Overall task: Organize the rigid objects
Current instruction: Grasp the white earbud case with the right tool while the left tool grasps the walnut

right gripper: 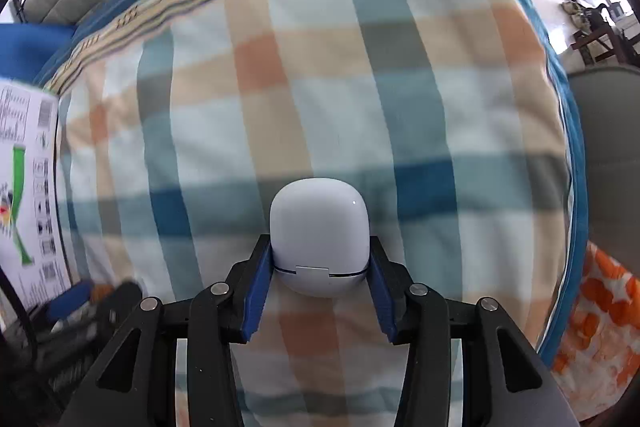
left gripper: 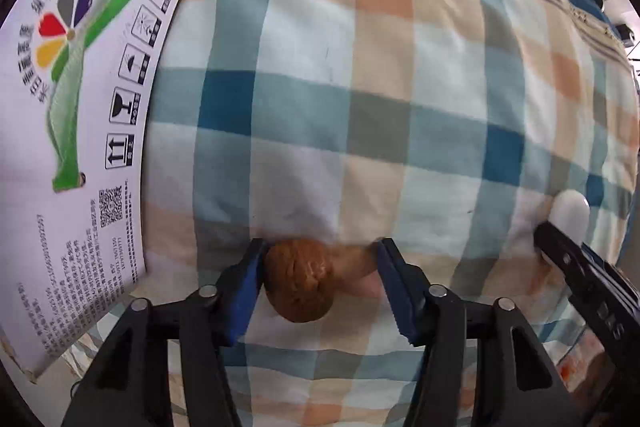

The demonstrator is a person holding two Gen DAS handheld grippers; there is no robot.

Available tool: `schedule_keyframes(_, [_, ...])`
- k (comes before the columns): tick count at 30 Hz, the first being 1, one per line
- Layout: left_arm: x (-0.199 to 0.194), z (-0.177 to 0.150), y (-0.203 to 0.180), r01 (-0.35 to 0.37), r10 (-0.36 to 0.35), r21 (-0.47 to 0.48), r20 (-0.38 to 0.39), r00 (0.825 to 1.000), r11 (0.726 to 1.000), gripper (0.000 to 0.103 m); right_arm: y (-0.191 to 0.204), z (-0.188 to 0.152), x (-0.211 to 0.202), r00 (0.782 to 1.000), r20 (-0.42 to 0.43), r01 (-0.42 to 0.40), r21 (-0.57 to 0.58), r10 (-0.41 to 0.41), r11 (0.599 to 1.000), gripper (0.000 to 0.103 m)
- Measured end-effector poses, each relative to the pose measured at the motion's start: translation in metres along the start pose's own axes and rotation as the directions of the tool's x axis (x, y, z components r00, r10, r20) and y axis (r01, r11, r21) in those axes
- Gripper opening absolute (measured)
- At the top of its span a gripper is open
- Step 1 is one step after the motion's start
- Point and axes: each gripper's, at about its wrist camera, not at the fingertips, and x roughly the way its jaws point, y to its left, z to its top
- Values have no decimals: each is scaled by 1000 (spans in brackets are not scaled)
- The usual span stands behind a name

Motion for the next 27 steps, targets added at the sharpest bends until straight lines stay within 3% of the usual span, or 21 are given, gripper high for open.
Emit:
schedule_keyframes(1, [0, -2, 0, -3, 3, 4, 10, 1000, 1000, 51, -2, -7, 1, 1000, -16, -17, 2, 17, 1000, 48])
schedule_keyframes(3, [-2, -7, 0, -12, 11, 9, 37, 999, 1000, 32, -7, -20, 2, 998, -41, -45, 8, 45, 999, 48])
schedule_keyframes(4, [-3, -11, 1, -11, 11, 12, 42, 999, 1000, 29, -10, -25, 3, 997, -51, -60, 14, 60, 998, 48])
schedule_keyframes(8, [-4, -21, 5, 18, -19, 22, 34, 999, 1000, 29, -17, -37, 6, 993, -70, -88, 31, 90, 996, 48])
schedule_keyframes(11, [-8, -40, -5, 30, -31, 84, 16, 999, 996, 29, -19, -49, 8, 991, -85, -101, 10, 102, 995, 48])
schedule_keyframes(17, [-13, -114, -31, 0, -13, 262, 50, 999, 965, 29, -24, -126, 11, 988, -124, -96, -47, 90, 994, 48])
schedule_keyframes(21, [-8, -164, -30, -51, 25, 329, 83, 996, 943, 29, -29, -180, 13, 991, -122, -58, -47, 52, 997, 48])
schedule_keyframes(27, [25, -197, -18, -27, 31, 328, -8, 999, 944, 30, -30, -234, 18, 996, -80, -31, -6, 30, 1000, 48])
